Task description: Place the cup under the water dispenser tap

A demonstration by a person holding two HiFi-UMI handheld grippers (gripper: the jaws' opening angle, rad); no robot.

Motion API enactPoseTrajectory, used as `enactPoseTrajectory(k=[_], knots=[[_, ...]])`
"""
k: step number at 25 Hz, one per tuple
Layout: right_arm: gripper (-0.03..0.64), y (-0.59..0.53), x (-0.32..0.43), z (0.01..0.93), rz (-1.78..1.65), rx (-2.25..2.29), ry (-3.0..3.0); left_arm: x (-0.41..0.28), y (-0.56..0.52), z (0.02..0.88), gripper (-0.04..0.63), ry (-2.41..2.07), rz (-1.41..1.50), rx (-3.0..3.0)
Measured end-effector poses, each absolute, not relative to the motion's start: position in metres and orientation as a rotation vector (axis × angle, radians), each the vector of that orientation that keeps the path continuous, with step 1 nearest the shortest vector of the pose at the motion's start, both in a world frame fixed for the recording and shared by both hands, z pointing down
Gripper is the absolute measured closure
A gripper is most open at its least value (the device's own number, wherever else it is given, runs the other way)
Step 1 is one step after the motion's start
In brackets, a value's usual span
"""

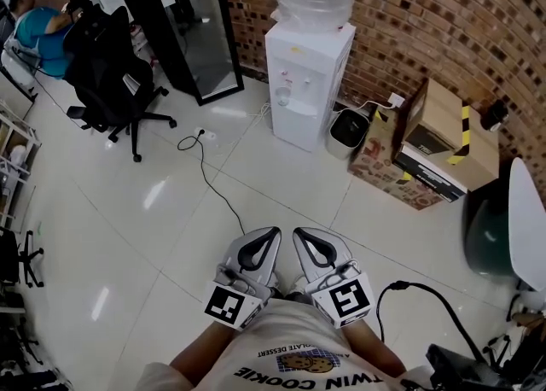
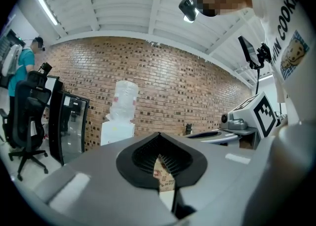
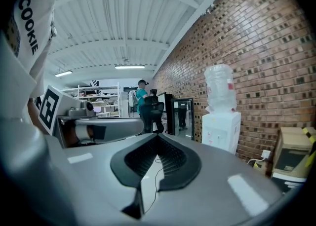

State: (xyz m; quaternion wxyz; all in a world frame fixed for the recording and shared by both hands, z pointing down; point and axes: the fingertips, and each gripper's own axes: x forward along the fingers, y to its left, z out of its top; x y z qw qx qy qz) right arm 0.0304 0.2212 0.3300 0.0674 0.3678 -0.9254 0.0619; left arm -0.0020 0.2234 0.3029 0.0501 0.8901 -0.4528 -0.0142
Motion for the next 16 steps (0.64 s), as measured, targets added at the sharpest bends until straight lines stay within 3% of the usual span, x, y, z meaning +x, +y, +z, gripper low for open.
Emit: enactPoseTrajectory(k=[16], knots=[[0.611, 0.23, 0.018, 0.332, 0.194, 1.104, -2.785, -0.014, 0.233, 0.304, 0.614, -1.374, -0.047, 2.696]])
